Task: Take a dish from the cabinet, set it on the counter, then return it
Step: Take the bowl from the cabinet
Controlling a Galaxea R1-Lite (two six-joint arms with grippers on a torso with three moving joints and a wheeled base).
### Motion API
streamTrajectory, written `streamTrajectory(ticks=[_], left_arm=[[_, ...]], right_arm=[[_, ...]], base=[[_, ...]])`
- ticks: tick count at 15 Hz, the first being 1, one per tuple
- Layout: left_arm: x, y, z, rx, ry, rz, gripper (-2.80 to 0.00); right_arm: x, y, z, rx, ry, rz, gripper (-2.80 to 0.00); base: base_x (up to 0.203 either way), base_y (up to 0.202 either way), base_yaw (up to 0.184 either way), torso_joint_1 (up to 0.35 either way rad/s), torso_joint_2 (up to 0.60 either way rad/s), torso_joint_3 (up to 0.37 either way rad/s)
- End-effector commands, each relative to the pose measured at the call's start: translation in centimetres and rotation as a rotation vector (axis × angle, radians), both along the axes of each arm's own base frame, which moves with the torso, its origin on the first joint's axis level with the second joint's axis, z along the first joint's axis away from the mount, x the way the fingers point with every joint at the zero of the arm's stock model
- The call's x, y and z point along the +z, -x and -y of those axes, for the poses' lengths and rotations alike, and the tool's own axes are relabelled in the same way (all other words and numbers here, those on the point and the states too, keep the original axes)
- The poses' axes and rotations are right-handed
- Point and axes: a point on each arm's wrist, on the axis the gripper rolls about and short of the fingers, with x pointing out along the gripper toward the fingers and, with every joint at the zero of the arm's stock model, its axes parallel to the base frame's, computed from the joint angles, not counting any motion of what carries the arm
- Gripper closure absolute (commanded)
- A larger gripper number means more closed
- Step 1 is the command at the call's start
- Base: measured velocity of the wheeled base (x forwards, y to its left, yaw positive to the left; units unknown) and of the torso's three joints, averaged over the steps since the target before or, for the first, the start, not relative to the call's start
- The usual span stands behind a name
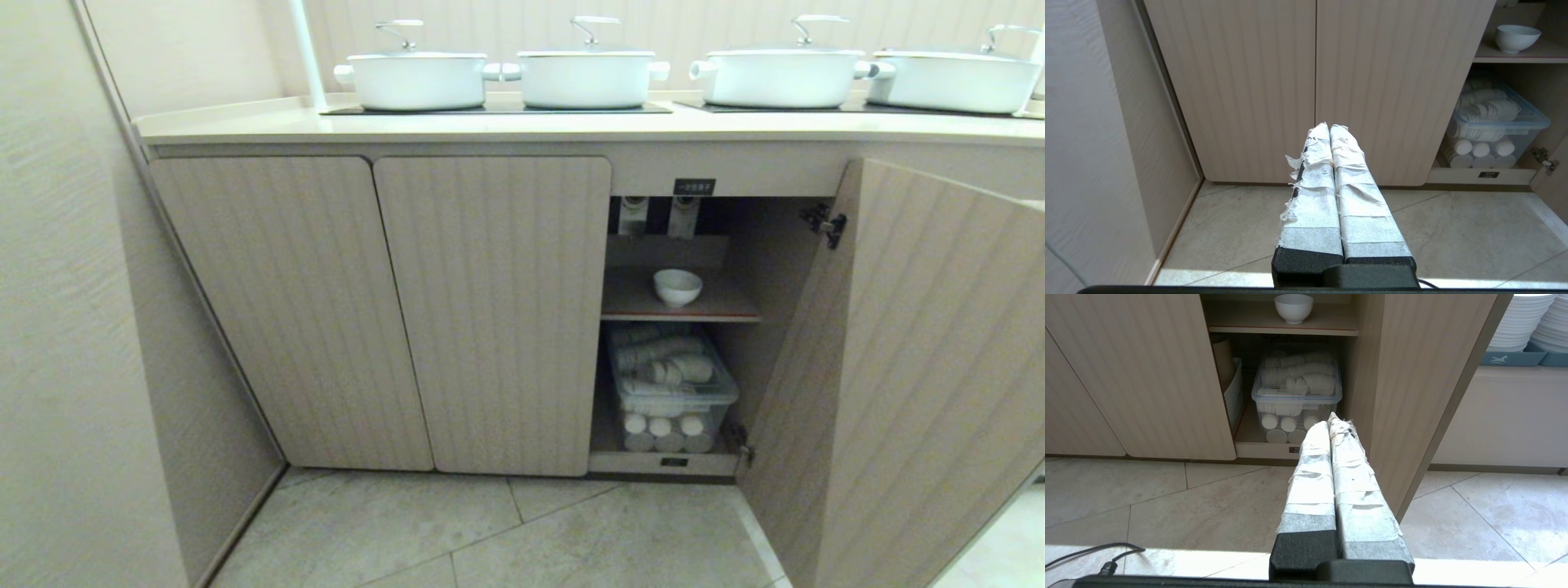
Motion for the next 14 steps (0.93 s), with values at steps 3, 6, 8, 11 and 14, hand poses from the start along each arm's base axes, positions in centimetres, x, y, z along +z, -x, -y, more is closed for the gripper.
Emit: streamTrajectory(ticks=[3,6,8,11,14], left_arm=[[0.02,0.01,0.00,-0.001,0.000,0.001,0.00],[0.02,0.01,0.00,-0.001,0.000,0.001,0.00],[0.01,0.00,0.00,-0.001,0.000,0.001,0.00],[0.02,0.01,0.00,0.001,0.000,0.001,0.00],[0.02,0.01,0.00,0.000,-0.001,0.001,0.00]], right_arm=[[-0.04,-0.01,0.00,-0.002,0.001,-0.001,0.00],[-0.04,-0.01,0.00,0.000,0.001,-0.001,0.00],[-0.04,-0.01,0.00,0.000,0.001,-0.001,0.00],[-0.04,-0.01,0.00,0.000,0.002,-0.001,0.00],[-0.04,-0.01,0.00,0.000,0.001,-0.001,0.00]], base=[[0.000,0.000,0.000,0.000,0.00,0.000],[0.000,0.000,0.000,0.000,0.00,0.000],[0.000,0.000,0.000,0.000,0.00,0.000],[0.000,0.000,0.000,0.000,0.00,0.000],[0.000,0.000,0.000,0.000,0.00,0.000]])
